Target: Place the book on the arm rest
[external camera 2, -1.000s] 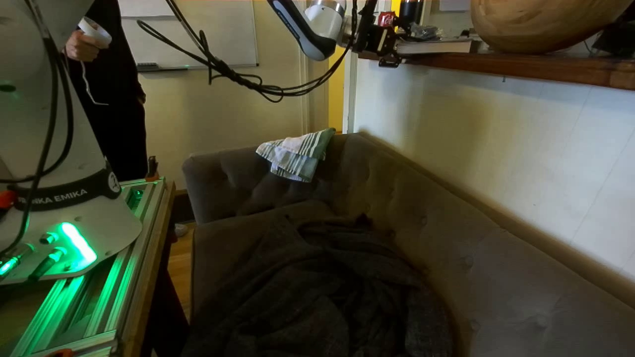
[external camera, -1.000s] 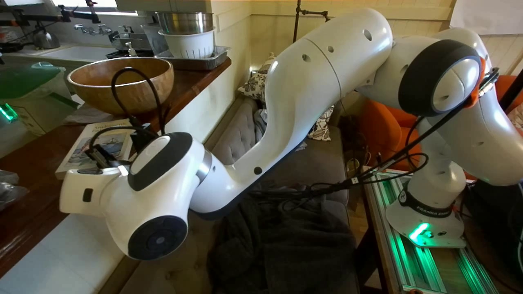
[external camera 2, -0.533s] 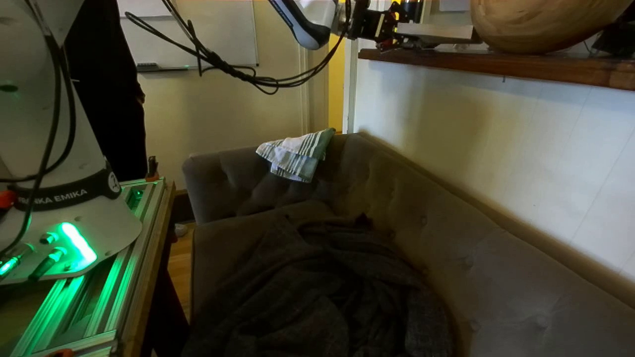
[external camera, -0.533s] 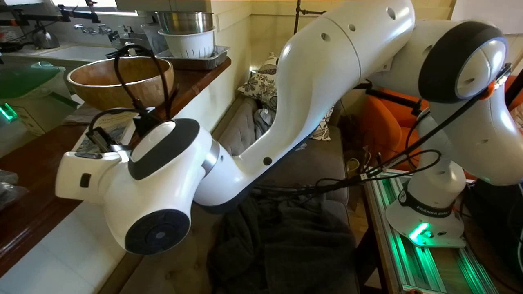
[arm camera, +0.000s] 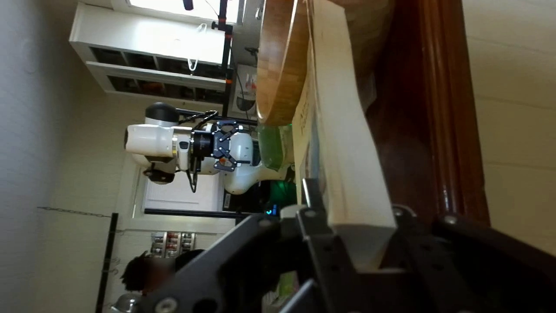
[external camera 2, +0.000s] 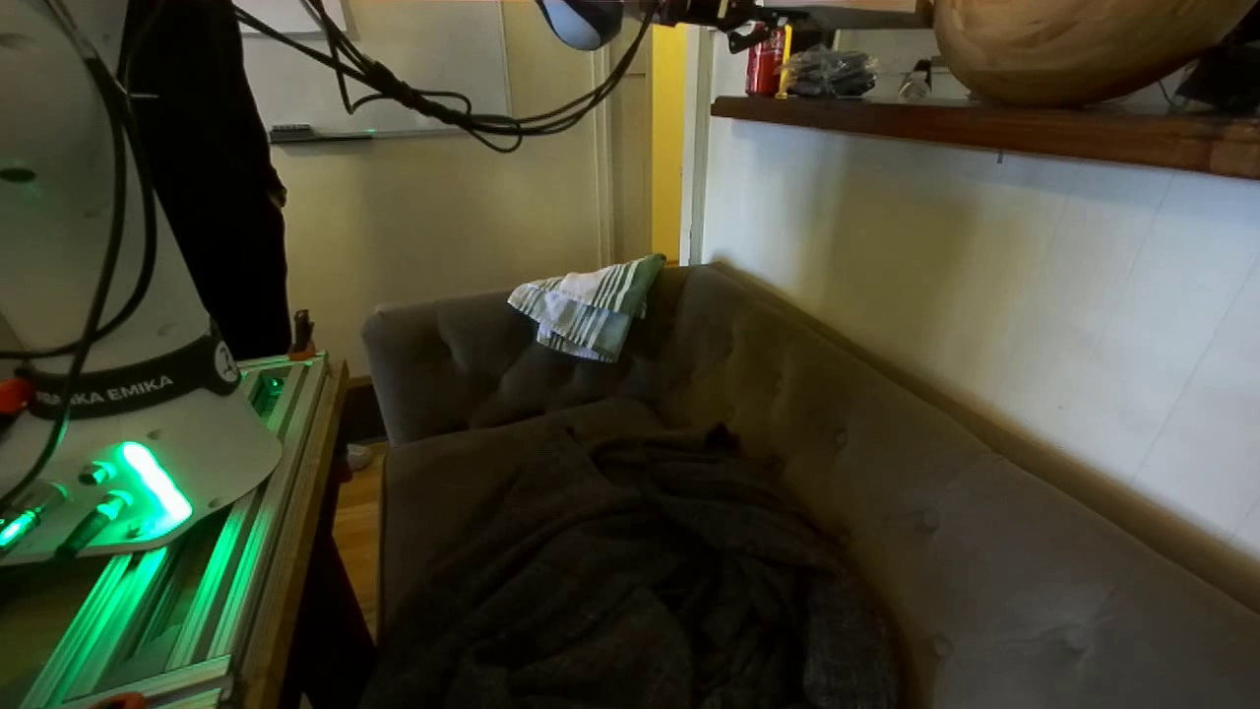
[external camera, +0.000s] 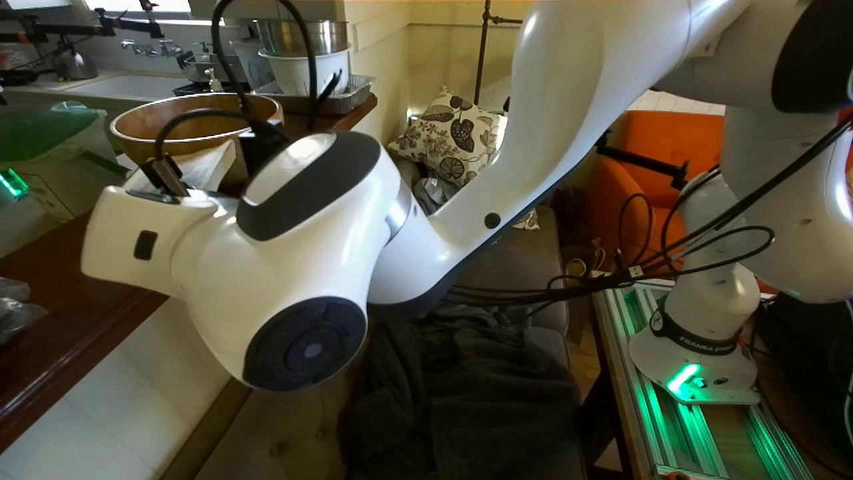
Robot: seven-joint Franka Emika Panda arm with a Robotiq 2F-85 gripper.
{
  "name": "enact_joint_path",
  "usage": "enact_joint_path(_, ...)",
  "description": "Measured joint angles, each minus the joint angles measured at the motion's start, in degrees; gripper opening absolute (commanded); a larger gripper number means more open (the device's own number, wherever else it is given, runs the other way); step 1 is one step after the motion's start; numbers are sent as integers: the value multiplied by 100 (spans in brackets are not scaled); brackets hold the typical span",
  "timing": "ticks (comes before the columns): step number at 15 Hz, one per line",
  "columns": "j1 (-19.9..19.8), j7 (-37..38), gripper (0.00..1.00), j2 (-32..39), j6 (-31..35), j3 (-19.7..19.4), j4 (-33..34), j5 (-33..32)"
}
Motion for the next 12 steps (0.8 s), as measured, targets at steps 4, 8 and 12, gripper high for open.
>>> enact_joint_path(4, 1, 67, 6, -583, 65, 235, -278, 6)
enact_joint_path(8, -8, 136, 6, -1064, 183, 428, -577, 291)
enact_joint_path(12, -43, 138, 6, -1449, 790, 561, -961, 1092)
